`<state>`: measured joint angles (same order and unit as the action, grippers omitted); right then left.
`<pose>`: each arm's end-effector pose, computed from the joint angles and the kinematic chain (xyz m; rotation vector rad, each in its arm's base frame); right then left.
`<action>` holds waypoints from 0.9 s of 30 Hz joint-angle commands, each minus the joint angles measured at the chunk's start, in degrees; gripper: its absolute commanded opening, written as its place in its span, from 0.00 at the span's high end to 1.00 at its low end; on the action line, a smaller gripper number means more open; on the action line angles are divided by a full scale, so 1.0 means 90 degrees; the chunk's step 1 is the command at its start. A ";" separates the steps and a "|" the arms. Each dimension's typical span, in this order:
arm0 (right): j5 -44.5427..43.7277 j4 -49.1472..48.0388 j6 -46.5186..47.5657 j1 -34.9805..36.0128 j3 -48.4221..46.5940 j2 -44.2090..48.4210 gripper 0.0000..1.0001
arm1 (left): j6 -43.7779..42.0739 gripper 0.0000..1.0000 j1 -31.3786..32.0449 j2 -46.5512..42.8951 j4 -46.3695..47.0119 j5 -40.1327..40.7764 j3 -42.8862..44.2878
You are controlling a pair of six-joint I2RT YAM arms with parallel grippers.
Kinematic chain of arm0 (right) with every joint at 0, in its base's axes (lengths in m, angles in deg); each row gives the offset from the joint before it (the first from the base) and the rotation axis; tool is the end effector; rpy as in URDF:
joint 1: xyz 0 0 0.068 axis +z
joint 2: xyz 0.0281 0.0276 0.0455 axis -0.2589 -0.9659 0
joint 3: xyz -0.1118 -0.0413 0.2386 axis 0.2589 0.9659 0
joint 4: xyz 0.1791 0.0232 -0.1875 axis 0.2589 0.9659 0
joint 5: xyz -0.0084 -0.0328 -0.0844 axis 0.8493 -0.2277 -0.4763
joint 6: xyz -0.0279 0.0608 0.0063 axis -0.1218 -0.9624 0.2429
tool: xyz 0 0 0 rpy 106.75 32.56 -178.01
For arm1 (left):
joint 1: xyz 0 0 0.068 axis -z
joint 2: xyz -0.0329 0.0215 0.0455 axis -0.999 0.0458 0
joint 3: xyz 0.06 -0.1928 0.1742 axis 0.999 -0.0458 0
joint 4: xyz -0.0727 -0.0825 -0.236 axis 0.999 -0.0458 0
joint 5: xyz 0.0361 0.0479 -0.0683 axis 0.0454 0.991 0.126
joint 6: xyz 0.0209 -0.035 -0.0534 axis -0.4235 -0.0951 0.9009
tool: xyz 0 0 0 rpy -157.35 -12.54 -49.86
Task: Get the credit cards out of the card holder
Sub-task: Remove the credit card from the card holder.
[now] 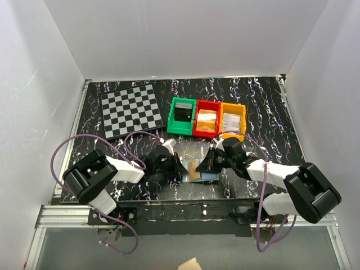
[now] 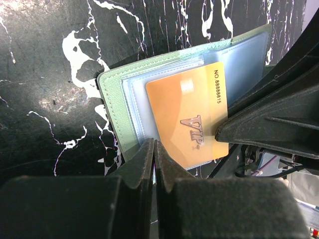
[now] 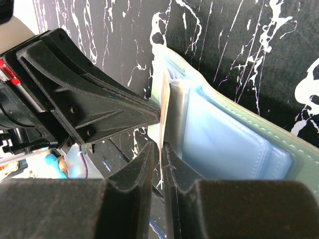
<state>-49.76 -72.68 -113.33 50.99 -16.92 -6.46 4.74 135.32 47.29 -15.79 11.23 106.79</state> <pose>0.1883 0.1639 0.1364 0.0338 2.4415 1.2377 0.1763 -0.2141 0.0981 0.0614 2.5166 -1.1067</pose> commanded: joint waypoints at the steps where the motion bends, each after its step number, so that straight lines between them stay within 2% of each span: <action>1: 0.0084 -0.0182 0.0082 -0.0044 -0.0019 0.0206 0.81 | -0.0178 1.00 0.0054 0.0274 -0.0870 0.0105 -0.0250; 12: 0.0006 -0.0094 0.0121 -0.0082 0.0020 0.0324 0.86 | -0.0159 1.00 0.0054 0.0245 -0.0841 0.0125 -0.0308; 21: -0.0190 0.0257 0.0267 -0.0112 0.0020 0.0616 0.98 | -0.0120 1.00 0.0054 0.0157 -0.0792 0.0164 -0.0416; 27: -0.0219 0.0375 0.0345 -0.0112 0.0010 0.0792 0.99 | -0.0100 1.00 0.0054 0.0108 -0.0802 0.0164 -0.0416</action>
<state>-51.53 -68.40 -111.34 50.27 -16.92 -1.44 5.24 135.32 47.24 -13.95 11.28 105.44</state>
